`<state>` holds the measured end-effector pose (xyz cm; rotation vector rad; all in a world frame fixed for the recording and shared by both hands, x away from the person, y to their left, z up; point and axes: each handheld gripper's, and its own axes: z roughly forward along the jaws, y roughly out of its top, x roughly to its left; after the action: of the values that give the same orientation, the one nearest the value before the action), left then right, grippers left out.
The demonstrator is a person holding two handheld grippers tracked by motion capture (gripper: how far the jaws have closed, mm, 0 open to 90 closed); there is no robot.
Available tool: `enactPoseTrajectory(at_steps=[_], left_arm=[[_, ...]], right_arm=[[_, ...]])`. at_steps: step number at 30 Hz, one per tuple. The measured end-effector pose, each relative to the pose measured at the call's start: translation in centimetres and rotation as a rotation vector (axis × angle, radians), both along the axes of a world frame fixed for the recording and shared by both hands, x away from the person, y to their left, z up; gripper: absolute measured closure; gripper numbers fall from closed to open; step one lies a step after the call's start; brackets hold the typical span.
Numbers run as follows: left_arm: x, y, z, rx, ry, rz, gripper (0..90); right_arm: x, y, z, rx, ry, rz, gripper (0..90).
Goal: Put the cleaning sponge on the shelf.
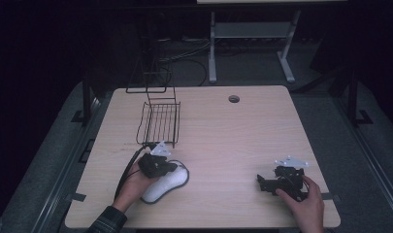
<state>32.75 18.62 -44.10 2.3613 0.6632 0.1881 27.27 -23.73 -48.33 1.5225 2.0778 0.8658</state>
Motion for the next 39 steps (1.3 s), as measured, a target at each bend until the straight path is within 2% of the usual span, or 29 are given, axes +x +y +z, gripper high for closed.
enactPoseTrajectory(at_steps=[3, 4, 5, 6, 10, 16, 20, 22, 25, 31, 36, 39], left_arm=[[-0.2, 0.7, 0.5, -0.044, 0.001, 0.012, 89.1], [-0.2, 0.7, 0.5, -0.044, 0.001, 0.012, 86.9], [-0.6, 1.5, 1.1, -0.079, -0.005, 0.031, 84.1], [-0.6, 1.5, 1.1, -0.079, -0.005, 0.031, 82.1], [-1.4, 3.1, 1.7, -0.124, 0.004, 0.058, 69.9], [-2.2, 4.1, 1.4, -0.136, 0.024, 0.089, 40.7], [-2.7, 4.3, 0.9, -0.116, 0.003, 0.098, 24.0], [-2.6, 4.3, 0.5, -0.1, 0.008, 0.104, 17.4], [-2.4, 4.2, 0.2, -0.088, 0.002, 0.108, 14.2], [-2.0, 4.2, -0.8, -0.052, 0.021, 0.109, 13.2], [-2.1, 3.8, -1.0, -0.062, 0.027, 0.096, 13.0], [-2.1, 3.7, -1.1, -0.047, 0.034, 0.085, 12.9]], right_arm=[[0.0, 0.0, 0.0, 0.0, 0.0, 0.0, 0.0], [0.0, 0.0, 0.0, 0.0, 0.0, 0.0, 0.0], [0.0, 0.0, 0.0, 0.0, 0.0, 0.0, 0.0], [0.0, 0.0, 0.0, 0.0, 0.0, 0.0, 0.0], [0.0, 0.0, 0.0, 0.0, 0.0, 0.0, 0.0], [0.0, 0.0, 0.0, 0.0, 0.0, 0.0, 0.0], [0.0, 0.0, 0.0, 0.0, 0.0, 0.0, 0.0], [0.0, 0.0, 0.0, 0.0, 0.0, 0.0, 0.0], [0.0, 0.0, 0.0, 0.0, 0.0, 0.0, 0.0], [0.0, 0.0, 0.0, 0.0, 0.0, 0.0, 0.0], [0.0, 0.0, 0.0, 0.001, 0.0, 0.0, 0.0], [0.0, 0.0, 0.0, 0.0, 0.0, 0.0, 0.0]])
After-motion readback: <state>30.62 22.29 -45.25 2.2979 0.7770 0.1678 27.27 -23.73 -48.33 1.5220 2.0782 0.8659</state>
